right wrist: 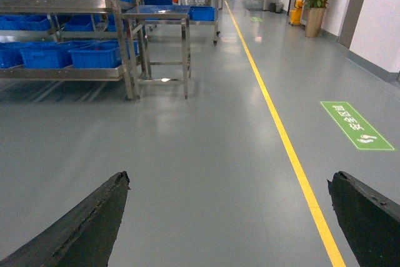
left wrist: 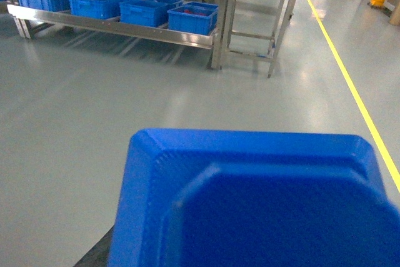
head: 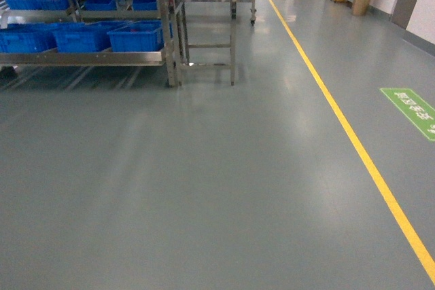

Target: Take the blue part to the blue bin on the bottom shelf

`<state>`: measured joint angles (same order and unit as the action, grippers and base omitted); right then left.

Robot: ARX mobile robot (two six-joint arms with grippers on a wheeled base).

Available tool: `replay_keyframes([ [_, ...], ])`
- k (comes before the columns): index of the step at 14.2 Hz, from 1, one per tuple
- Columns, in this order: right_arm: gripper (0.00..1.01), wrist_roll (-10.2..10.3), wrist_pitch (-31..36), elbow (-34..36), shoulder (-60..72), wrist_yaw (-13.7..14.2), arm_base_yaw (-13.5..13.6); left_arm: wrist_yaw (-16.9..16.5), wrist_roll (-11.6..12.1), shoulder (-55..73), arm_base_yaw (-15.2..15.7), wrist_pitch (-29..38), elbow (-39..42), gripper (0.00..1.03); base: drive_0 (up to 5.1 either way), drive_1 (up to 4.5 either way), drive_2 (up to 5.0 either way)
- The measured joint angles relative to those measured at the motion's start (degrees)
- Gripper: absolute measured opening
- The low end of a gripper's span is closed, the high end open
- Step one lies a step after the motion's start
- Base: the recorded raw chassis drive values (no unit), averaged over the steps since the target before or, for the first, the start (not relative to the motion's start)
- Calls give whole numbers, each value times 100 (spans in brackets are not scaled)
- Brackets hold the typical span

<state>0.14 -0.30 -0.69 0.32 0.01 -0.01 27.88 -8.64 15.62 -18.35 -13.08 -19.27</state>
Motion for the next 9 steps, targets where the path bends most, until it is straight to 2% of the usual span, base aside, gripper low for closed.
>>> replay_keyframes([
  [9, 98, 0, -4, 0, 0, 0, 0, 0, 0, 2, 0, -2, 0, 43, 8, 411, -395],
])
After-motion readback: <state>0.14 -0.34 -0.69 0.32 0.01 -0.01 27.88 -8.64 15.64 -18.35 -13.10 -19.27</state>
